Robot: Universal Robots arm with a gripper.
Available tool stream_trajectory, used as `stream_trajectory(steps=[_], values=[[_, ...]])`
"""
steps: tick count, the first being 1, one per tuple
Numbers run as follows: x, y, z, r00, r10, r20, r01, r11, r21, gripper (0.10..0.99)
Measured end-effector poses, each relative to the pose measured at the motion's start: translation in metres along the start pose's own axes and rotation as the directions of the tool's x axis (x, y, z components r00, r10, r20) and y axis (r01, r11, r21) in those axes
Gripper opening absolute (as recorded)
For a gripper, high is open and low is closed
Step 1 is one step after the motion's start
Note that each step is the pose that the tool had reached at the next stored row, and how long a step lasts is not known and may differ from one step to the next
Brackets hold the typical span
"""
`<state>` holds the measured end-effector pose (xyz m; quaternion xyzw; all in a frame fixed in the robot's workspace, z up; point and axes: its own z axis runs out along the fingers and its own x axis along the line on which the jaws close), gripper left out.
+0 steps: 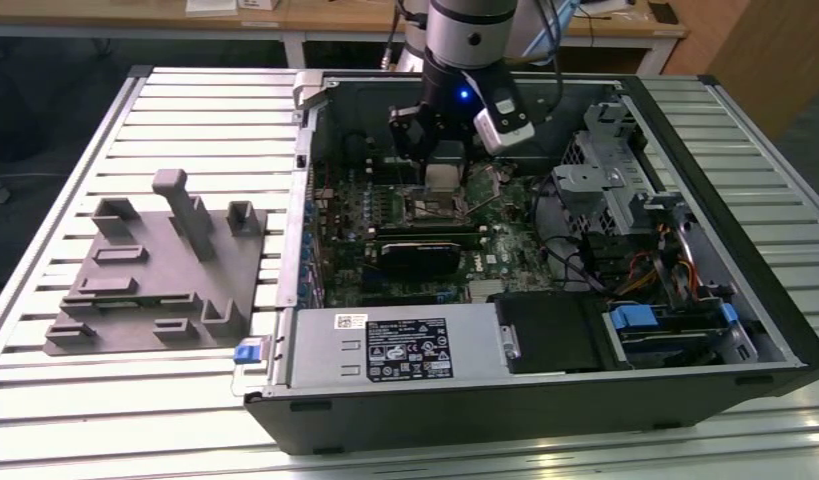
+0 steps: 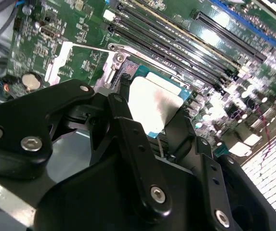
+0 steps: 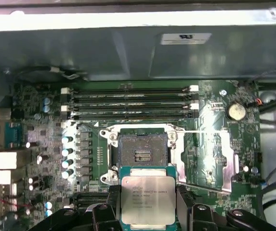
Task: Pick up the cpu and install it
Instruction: 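Place the cpu into insertion slot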
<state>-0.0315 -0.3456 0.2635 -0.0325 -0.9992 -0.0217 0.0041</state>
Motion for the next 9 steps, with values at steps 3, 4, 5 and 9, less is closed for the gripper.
stream_trajectory(steps=[3,4,5,9], values=[[0.0,0.0,0.0005,0.9985,0.054,0.0023,-0.054,0.9985,-0.001,0.541],[0.0,0.0,0.0007,0.9974,0.072,0.0031,-0.072,0.9974,-0.001,0.541],[0.0,0.0,0.0008,0.9959,0.091,0.0039,-0.091,0.9959,-0.001,0.541],[0.0,-0.0001,0.0014,0.9867,0.162,0.0068,-0.162,0.9868,-0.002,0.541]])
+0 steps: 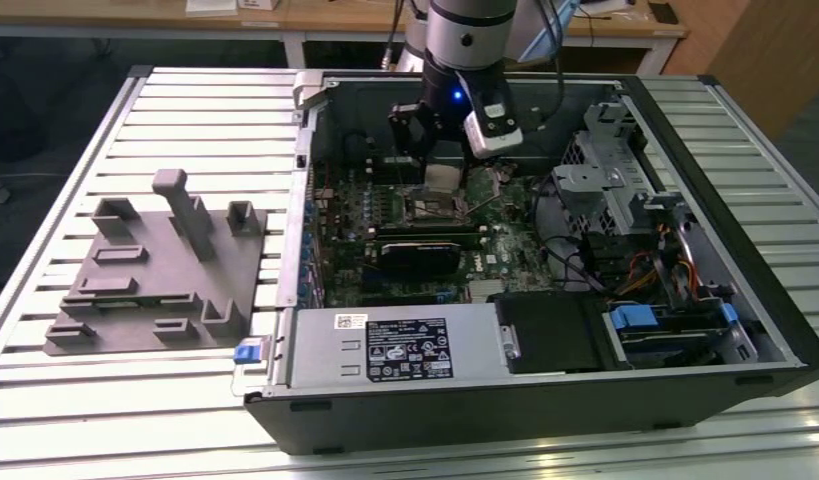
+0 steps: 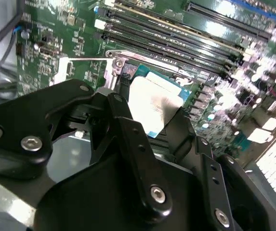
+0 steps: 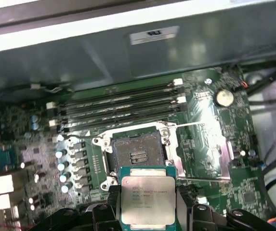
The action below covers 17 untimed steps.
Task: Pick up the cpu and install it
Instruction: 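Place the cpu into insertion slot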
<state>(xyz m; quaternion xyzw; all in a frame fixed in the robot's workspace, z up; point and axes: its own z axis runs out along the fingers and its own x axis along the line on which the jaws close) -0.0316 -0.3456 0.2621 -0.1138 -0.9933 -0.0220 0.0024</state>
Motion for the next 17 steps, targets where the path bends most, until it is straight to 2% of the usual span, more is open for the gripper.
stream_trajectory(steps=[4,9,13,17], values=[[0.0,0.0,0.0004,0.9974,0.072,0.0031,-0.072,0.9974,-0.001,0.541],[0.0,0.0,0.0008,0.9866,0.163,0.007,-0.163,0.9866,-0.002,0.541],[0.0,0.0,0.0011,0.972,0.235,0.0099,-0.235,0.9721,-0.004,0.541],[0.0,-0.0001,0.0014,0.9522,0.305,0.0128,-0.305,0.9522,-0.005,0.541]])
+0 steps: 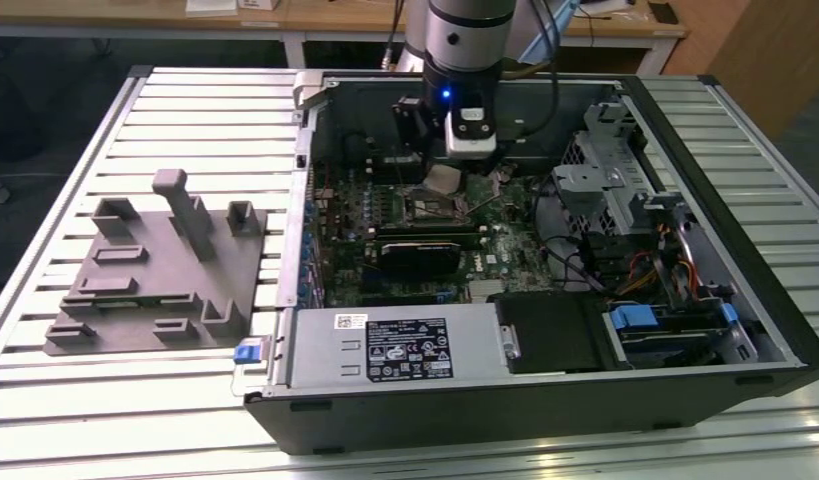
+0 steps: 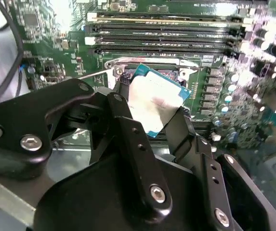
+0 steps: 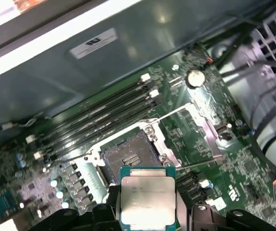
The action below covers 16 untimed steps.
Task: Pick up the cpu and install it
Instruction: 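Place the cpu into insertion slot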
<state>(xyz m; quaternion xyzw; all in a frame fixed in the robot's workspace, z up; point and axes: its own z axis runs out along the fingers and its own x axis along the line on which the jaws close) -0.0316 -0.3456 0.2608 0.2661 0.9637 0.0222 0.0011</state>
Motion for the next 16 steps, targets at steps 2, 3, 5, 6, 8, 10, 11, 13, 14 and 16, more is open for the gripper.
stream_trajectory(steps=[2,3,5,6,8,10,11,13,14,16], values=[[0.0,0.0,0.0001,0.9994,0.036,0.0016,-0.036,0.9994,0.0,0.541],[0.0,0.0,0.0002,0.9985,0.054,0.0023,-0.054,0.9985,-0.001,0.541],[0.0,0.0,0.0003,0.996,0.09,0.0039,-0.09,0.996,-0.001,0.541],[0.0,0.0,0.0004,0.9942,0.108,0.0046,-0.108,0.9942,-0.001,0.541],[0.0,0.0,0.0005,0.9895,0.144,0.0061,-0.144,0.9895,-0.002,0.541],[0.0,0.0,0.0006,0.9837,0.18,0.0076,-0.18,0.9837,-0.002,0.541],[0.0,0.0,0.0006,0.9803,0.197,0.0084,-0.197,0.9803,-0.003,0.541],[0.0,0.0,0.0007,0.9723,0.234,0.0099,-0.234,0.9723,-0.003,0.541],[0.0,0.0,0.0008,0.9679,0.251,0.0106,-0.251,0.968,-0.004,0.541],[0.0,0.0,0.0009,0.9583,0.286,0.012,-0.286,0.9583,-0.005,0.541]])
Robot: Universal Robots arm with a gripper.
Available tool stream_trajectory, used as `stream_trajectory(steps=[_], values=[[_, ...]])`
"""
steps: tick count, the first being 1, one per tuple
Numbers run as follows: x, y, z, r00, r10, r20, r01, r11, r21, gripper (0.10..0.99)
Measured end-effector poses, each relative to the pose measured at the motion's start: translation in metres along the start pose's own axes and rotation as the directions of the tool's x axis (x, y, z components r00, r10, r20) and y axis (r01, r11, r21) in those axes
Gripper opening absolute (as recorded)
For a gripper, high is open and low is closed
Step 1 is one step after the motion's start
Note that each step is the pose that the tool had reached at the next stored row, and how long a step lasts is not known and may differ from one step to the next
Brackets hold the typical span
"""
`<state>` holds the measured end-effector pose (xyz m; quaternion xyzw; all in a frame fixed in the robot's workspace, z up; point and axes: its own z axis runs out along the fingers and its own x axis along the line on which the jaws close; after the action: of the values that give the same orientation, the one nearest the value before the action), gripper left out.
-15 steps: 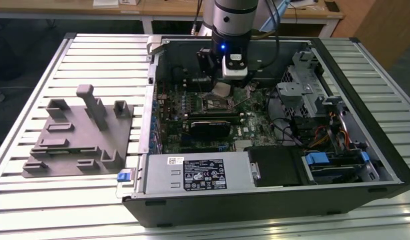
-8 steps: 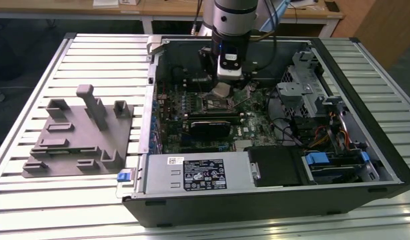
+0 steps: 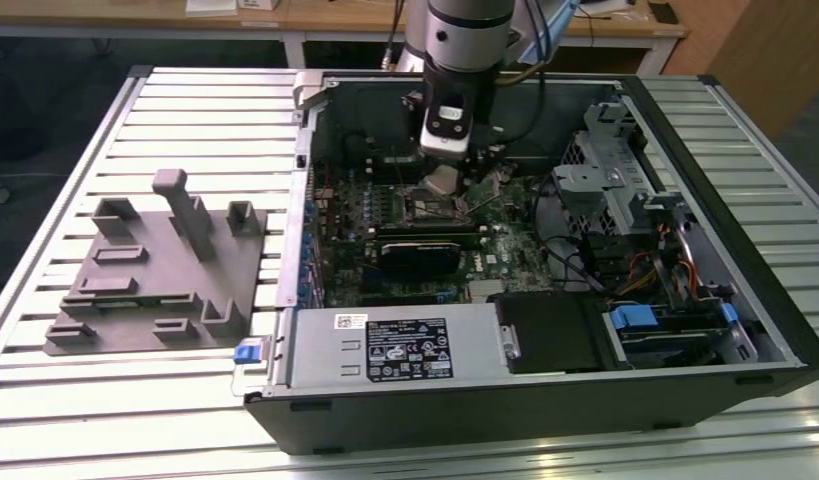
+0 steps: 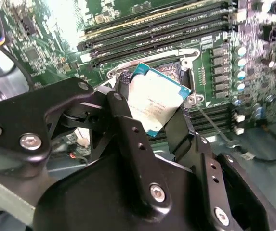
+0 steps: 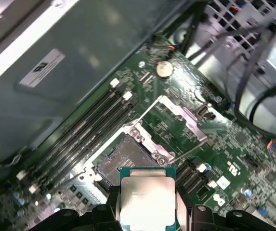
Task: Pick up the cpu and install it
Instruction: 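Place the cpu into insertion slot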
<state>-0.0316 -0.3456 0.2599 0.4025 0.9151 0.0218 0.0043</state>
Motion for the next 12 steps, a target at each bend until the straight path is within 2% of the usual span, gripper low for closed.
stream_trajectory(steps=[4,8,9,10,11,12], values=[[0.0,0.0,0.0001,0.9973,0.074,0.0032,-0.074,0.9973,-0.001,0.541],[0.0,0.0,0.0003,0.9894,0.145,0.0062,-0.145,0.9894,-0.002,0.541],[0.0,0.0,0.0004,0.9833,0.182,0.0078,-0.182,0.9833,-0.002,0.541],[0.0,0.0,0.0005,0.9798,0.2,0.0085,-0.2,0.9799,-0.003,0.541],[0.0,0.0,0.0007,0.972,0.235,0.01,-0.235,0.9721,-0.003,0.541],[0.0,0.0,0.0007,0.9677,0.252,0.0107,-0.252,0.9677,-0.004,0.541]])
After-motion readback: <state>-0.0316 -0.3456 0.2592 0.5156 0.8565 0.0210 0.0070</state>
